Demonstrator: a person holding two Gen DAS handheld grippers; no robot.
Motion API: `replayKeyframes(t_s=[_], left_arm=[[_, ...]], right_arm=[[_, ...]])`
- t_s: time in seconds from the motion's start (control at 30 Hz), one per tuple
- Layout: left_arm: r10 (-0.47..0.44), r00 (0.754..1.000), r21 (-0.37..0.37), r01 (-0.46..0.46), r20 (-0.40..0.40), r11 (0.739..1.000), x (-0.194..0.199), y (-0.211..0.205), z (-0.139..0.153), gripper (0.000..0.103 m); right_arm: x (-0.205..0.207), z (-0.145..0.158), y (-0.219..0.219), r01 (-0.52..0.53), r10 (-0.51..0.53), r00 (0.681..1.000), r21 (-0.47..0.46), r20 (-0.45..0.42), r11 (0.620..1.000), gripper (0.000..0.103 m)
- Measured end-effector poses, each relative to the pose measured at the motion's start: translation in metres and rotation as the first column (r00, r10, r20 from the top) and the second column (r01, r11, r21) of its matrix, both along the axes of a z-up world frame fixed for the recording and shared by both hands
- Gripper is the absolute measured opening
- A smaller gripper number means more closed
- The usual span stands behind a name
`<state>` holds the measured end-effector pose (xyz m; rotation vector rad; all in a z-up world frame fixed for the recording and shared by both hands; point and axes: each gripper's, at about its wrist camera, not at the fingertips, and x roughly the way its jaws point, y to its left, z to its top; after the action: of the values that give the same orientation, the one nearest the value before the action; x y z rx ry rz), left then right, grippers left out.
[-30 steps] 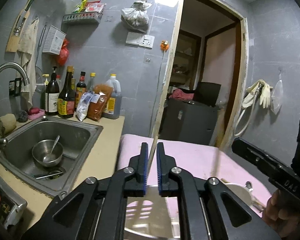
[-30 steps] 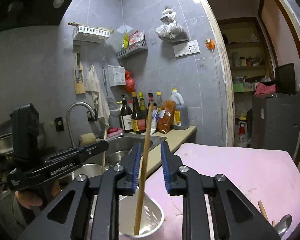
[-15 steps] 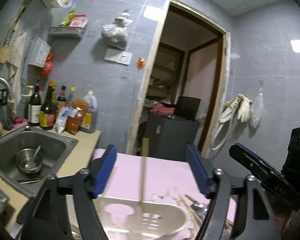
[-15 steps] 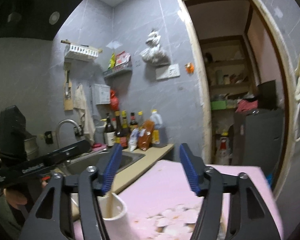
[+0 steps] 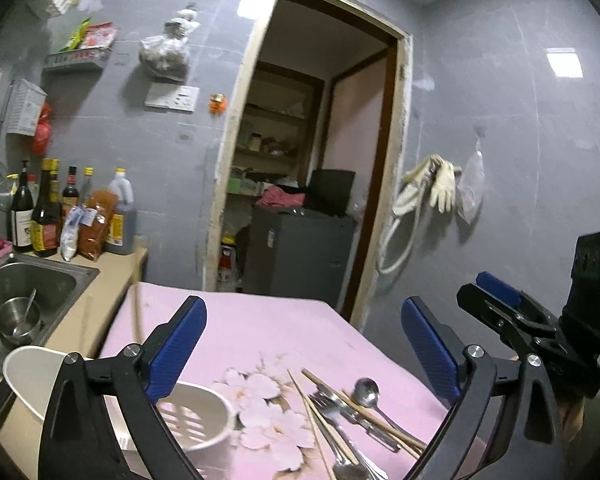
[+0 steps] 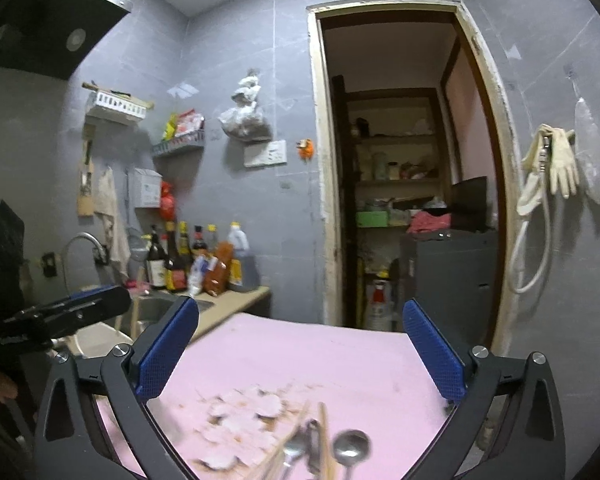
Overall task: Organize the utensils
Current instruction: 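Move both open tools back over the utensil pile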
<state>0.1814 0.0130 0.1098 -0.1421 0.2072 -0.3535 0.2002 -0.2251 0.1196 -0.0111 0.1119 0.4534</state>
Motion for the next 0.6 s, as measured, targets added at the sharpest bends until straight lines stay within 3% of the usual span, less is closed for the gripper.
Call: replayKeyframes(t_s=[0.33,0.6], left_arm=[[-0.03,0.994,0.13,0.044,-0.107,0.99,0.01,-0.054,-0.032,0.096],[-0.027,0.975,0.244,0.083,-0.222,0.966,0.021,-0.091,-0.069,0.096]], right_arm=[[0.013,-0.029,-0.042,0.067,-0.079,0.991,-0.108,-0.108,0.992,0.103],[0.026,-0.059,-0.062,0.062,-0.107,0.966,-0.189,-0.236,0.98,0.103]])
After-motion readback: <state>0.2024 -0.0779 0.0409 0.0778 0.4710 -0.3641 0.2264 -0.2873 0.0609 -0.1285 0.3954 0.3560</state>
